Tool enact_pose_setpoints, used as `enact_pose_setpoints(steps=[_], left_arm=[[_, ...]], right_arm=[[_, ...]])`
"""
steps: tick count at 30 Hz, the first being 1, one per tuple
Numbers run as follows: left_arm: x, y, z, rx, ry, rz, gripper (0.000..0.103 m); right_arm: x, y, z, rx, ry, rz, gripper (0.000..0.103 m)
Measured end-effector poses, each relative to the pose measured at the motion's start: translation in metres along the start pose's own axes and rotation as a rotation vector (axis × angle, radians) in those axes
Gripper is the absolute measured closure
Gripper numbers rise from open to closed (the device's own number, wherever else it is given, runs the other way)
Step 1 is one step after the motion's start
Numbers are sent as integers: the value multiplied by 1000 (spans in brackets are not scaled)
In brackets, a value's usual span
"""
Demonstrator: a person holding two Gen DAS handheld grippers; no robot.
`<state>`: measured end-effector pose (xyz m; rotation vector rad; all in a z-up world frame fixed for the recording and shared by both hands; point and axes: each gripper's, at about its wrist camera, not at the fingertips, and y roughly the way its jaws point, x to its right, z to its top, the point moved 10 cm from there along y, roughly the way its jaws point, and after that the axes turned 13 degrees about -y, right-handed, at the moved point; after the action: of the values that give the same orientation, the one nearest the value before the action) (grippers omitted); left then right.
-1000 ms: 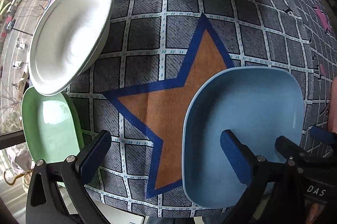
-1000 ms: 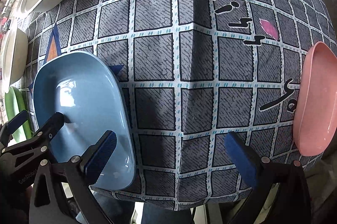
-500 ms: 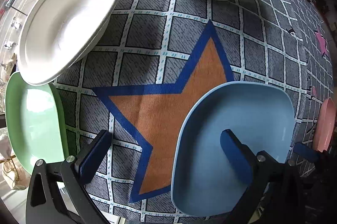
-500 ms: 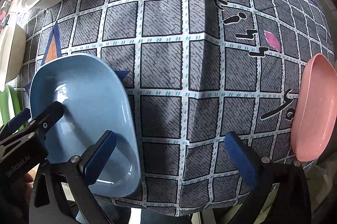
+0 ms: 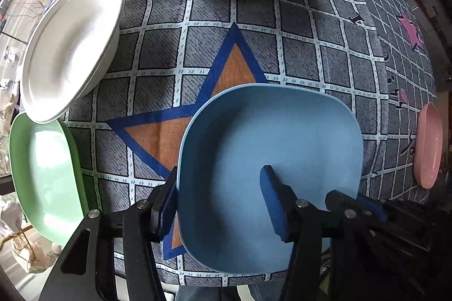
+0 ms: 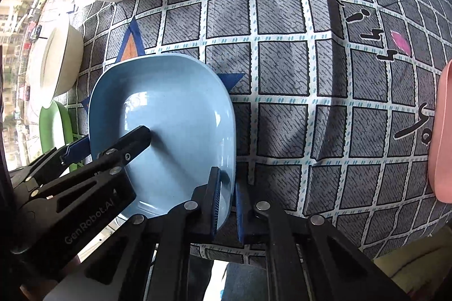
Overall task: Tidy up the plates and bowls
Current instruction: 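Close both grippers on the rim of the light blue plate, then lift the blue plate with both grippers and lower it onto the green plate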
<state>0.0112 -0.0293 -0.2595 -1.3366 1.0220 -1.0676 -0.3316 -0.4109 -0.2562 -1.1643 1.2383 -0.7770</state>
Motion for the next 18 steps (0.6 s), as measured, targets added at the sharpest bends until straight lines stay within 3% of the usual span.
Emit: enact_pose_setpoints(steps=[4,6,8,18], left_arm=[[-23,-9,-12,5,-5,12,60],[-36,-16,-14,3,-23,10,74],[-49,-19,-17,-3,-24,4,82],[-85,-37,-41,1,-2,42,85]], right_arm=[[0,2,7,-13,-19,-17,93],[-3,4,8,-15,-26,-27,93],[-4,6,4,-23,-13,-11,93],[-18,8,-24,-45,-16,34,94]])
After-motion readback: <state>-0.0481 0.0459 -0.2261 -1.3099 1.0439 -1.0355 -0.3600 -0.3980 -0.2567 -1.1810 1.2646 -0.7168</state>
